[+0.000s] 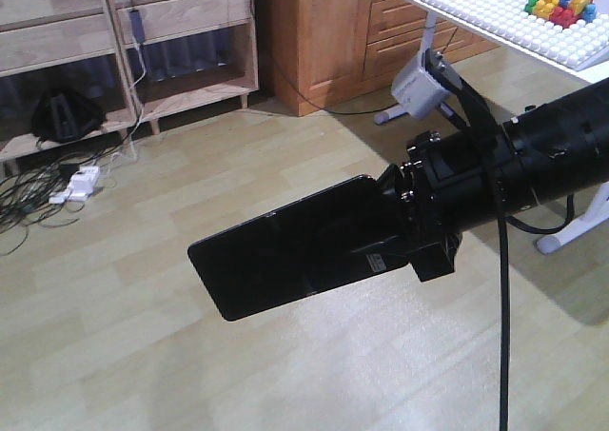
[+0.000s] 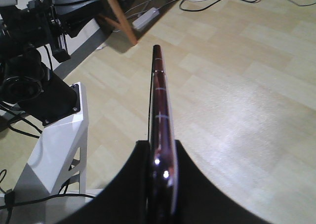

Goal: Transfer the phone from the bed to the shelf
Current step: 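Drive the base up to the wooden shelf with the laptop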

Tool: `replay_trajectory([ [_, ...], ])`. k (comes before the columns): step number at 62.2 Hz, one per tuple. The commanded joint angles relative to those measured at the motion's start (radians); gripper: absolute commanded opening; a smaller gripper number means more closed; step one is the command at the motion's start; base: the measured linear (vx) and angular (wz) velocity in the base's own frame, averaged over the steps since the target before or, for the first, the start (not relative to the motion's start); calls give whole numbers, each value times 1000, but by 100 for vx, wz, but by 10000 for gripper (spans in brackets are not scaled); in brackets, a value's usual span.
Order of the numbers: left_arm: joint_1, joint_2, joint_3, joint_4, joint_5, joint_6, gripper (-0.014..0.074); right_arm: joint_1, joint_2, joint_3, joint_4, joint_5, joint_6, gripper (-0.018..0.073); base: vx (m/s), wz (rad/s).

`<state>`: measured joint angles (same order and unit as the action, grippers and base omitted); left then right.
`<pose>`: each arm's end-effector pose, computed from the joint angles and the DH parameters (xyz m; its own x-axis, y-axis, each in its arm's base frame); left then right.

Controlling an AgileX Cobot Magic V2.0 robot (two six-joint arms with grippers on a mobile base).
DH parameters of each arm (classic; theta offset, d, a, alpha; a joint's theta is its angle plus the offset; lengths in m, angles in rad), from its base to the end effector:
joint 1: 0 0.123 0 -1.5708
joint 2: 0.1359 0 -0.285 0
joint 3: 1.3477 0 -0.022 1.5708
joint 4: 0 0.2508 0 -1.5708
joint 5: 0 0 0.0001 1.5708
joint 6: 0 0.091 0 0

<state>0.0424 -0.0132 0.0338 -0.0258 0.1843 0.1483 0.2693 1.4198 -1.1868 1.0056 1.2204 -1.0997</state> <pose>0.0562 0.0020 0.1857 -0.1210 0.1176 -0.9857 -0.0230 0.9924 0.1212 0.2422 0.1418 0.3435 -0.4317 -0.4777 -0.7651 -0.9009 0.2715 0.3387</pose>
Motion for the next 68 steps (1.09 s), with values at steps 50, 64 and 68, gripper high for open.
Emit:
replay_trajectory([
  [50, -4, -13, -21, -9, -72, -6, 1, 2, -36, -25, 78, 66, -6, -2, 51, -11],
  [64, -4, -13, -21, -9, -72, -6, 1, 2, -36, -25, 78, 66, -6, -2, 51, 8],
  [68, -4, -13, -21, -9, -72, -6, 1, 2, -36, -25, 78, 66, -6, -2, 51, 11],
])
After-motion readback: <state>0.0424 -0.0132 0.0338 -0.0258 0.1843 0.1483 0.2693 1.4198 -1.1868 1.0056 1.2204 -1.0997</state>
